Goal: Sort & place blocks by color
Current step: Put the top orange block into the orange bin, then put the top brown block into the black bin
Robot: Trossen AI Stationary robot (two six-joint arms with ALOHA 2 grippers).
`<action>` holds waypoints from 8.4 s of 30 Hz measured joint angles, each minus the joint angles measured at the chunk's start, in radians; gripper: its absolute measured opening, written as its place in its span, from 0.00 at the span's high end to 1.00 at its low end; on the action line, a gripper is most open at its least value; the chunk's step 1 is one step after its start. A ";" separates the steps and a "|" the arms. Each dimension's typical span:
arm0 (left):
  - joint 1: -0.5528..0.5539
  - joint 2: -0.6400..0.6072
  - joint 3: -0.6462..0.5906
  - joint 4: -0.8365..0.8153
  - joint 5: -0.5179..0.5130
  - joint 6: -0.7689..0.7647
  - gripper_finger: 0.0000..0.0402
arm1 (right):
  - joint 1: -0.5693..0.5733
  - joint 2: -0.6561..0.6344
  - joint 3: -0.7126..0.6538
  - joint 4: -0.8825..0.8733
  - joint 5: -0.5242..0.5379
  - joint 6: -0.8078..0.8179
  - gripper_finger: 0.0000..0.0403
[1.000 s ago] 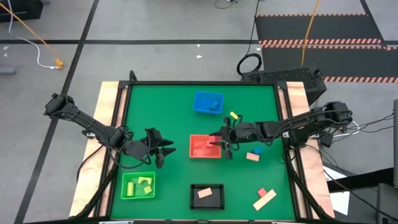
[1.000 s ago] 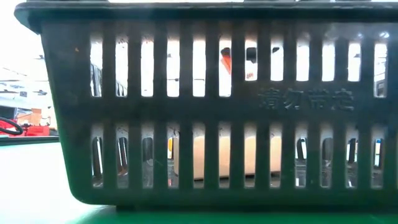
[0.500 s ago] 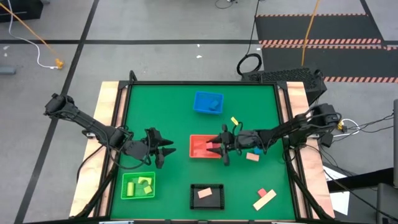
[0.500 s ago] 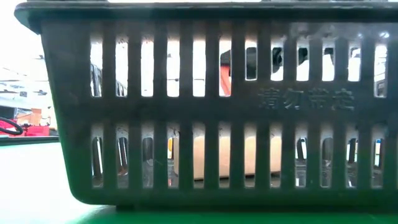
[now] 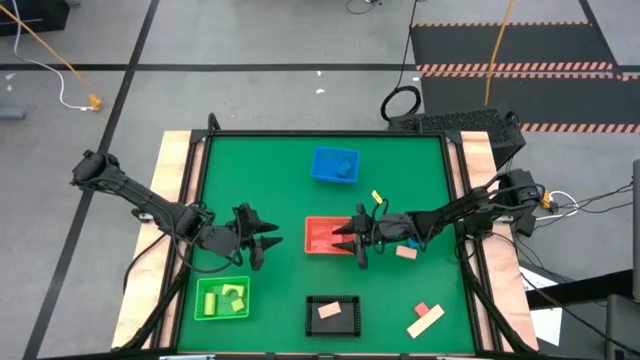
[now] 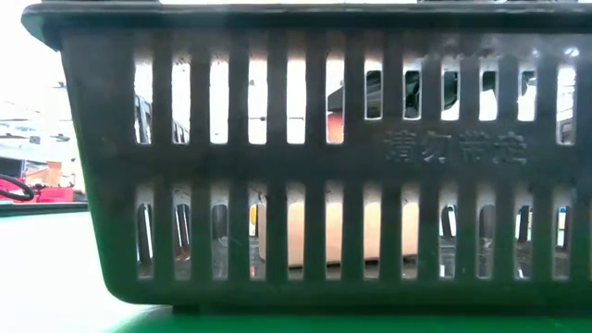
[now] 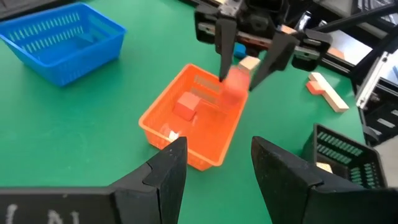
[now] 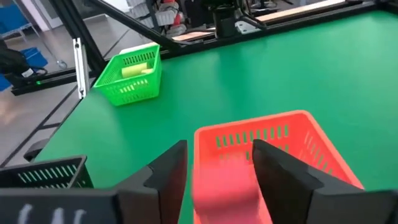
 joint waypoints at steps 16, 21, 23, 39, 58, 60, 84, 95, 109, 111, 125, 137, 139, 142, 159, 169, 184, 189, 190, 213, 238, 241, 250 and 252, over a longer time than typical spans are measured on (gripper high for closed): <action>0.000 0.000 0.000 0.001 -0.058 0.059 0.55 | 0.070 -0.261 0.001 -0.436 0.058 0.058 0.36; 0.000 0.000 0.000 0.001 -0.058 0.081 0.55 | 0.110 -0.426 0.001 -0.828 0.157 0.215 0.36; 0.000 0.000 0.000 0.001 -0.058 0.081 0.55 | 0.121 -0.462 0.001 -0.968 0.159 0.285 0.36; 0.000 0.000 0.000 0.002 -0.058 0.077 0.55 | 0.135 -0.364 0.004 -1.397 -0.006 0.491 0.36; 0.000 0.000 0.000 -0.005 -0.058 0.096 0.55 | 0.134 -0.324 0.002 -1.373 -0.103 0.493 0.36; 0.000 0.000 0.000 -0.006 -0.058 0.096 0.55 | 0.135 -0.333 0.002 -1.391 -0.106 0.556 0.36; 0.000 0.000 0.000 -0.023 -0.058 0.093 0.55 | 0.231 -0.452 0.000 -1.456 -0.339 0.588 0.36; 0.000 0.000 0.000 -0.023 -0.058 0.092 0.55 | 0.342 -0.409 0.000 -1.481 -0.179 0.443 0.36; 0.000 0.000 0.000 -0.023 -0.058 0.090 0.55 | 0.440 -0.403 0.000 -1.508 -0.151 0.289 0.37; 0.000 0.000 0.000 -0.023 -0.058 0.090 0.55 | 0.449 -0.403 0.000 -1.504 -0.122 0.277 0.38; 0.000 0.000 0.000 -0.023 -0.058 0.089 0.55 | 0.450 -0.311 0.006 -1.470 -0.133 0.209 0.69; 0.000 0.000 0.000 -0.021 -0.058 0.089 0.55 | 0.413 -0.293 0.002 -1.430 -0.129 0.440 0.71; 0.000 0.000 0.000 -0.021 -0.058 0.089 0.55 | 0.400 -0.314 -0.002 -1.401 -0.116 0.490 0.71; 0.000 0.000 0.000 -0.016 -0.058 0.089 0.55 | 0.380 -0.348 -0.004 -1.299 -0.020 0.534 0.71; -0.004 0.059 0.000 0.224 -0.057 0.303 0.55 | 0.271 -0.400 -0.001 -0.246 0.339 -0.053 0.71; -0.011 0.311 0.000 0.743 -0.055 0.679 0.55 | 0.238 -0.272 -0.001 0.171 0.240 -0.232 0.71; -0.068 0.416 0.001 1.005 0.094 0.513 0.55 | 0.236 -0.041 0.000 0.519 0.143 -0.199 0.70; -0.095 0.463 0.042 1.010 0.096 0.546 0.55 | 0.236 -0.041 0.032 0.506 0.106 -0.212 0.70; -0.096 0.475 0.051 1.002 0.098 0.556 0.55 | 0.236 -0.041 0.043 0.495 0.093 -0.221 0.70; -0.022 0.552 0.183 0.930 0.053 0.891 0.55 | 0.231 -0.042 0.107 0.309 0.050 -0.380 0.70; 0.038 0.552 0.183 0.935 0.213 0.697 0.40 | 0.198 -0.042 0.107 0.300 0.053 -0.401 0.70; 0.050 0.552 0.183 0.936 0.206 0.710 0.40 | 0.190 -0.042 0.107 0.322 0.053 -0.402 0.70; 0.101 0.552 0.183 0.939 0.154 0.737 0.42 | 0.182 -0.042 0.119 0.316 0.063 -0.415 0.70; 0.100 0.552 0.183 0.939 0.171 0.757 0.46 | 0.182 -0.042 0.119 0.312 0.062 -0.405 0.70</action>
